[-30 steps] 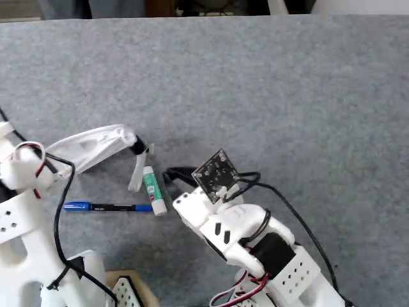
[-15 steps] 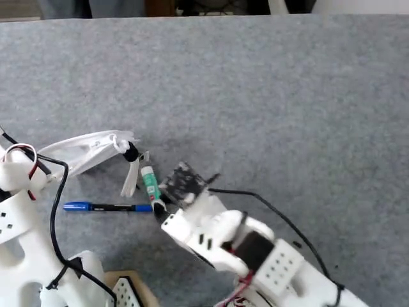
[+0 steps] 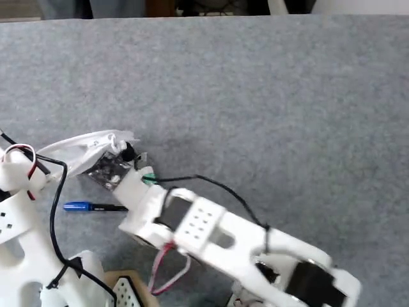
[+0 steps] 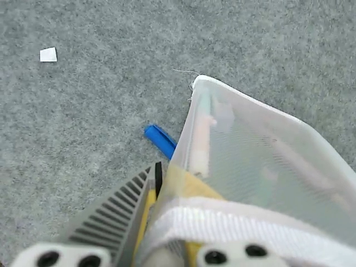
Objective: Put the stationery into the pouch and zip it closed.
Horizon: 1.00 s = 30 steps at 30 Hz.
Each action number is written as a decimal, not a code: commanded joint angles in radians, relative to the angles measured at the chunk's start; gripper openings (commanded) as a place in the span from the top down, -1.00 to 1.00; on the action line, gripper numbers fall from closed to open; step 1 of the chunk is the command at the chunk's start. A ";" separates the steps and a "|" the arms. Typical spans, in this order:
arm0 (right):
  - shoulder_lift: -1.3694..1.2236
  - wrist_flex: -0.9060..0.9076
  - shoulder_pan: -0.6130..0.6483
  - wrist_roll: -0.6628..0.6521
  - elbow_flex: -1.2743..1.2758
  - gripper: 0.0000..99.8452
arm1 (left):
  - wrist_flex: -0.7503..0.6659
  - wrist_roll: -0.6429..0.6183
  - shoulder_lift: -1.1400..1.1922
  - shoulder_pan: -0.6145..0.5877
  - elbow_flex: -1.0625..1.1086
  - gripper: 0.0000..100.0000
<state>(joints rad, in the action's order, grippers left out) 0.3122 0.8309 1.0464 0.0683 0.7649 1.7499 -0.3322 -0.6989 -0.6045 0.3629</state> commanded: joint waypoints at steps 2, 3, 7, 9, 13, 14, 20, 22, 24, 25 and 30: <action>-0.183 0.003 0.014 0.012 -0.125 0.48 | 0.011 -0.008 0.006 -0.045 0.004 0.94; -0.214 0.003 0.011 0.012 -0.143 0.48 | 0.011 -0.008 0.006 -0.045 0.004 0.94; -0.326 0.003 -0.021 0.012 -0.213 0.48 | 0.011 -0.008 0.006 -0.045 0.004 0.94; -0.375 0.003 -0.031 0.012 -0.237 0.48 | 0.011 -0.008 0.006 -0.045 0.004 0.94; -0.473 -0.002 -0.061 0.006 -0.292 0.48 | 0.011 -0.008 0.006 -0.045 0.004 0.94; -0.496 -0.002 -0.074 0.006 -0.309 0.48 | 0.011 -0.008 0.006 -0.045 0.004 0.94; -0.621 0.008 -0.144 0.008 -0.378 0.48 | 0.011 -0.008 0.006 -0.045 0.005 0.94; -0.628 0.031 -0.152 0.005 -0.392 0.54 | 0.011 -0.008 0.006 -0.045 0.005 0.94; -0.630 0.051 -0.153 0.005 -0.406 0.67 | 0.011 -0.008 0.006 -0.045 0.005 0.94; -0.630 0.055 -0.153 0.005 -0.409 0.76 | 0.011 -0.008 0.006 -0.044 0.005 0.94; -0.631 0.057 -0.153 0.003 -0.401 0.93 | 0.011 -0.008 0.006 -0.044 0.005 0.94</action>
<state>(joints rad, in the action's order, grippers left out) -0.2969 0.8861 0.8945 0.0667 0.3844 1.7499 -0.3368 -0.6989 -0.6214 0.3629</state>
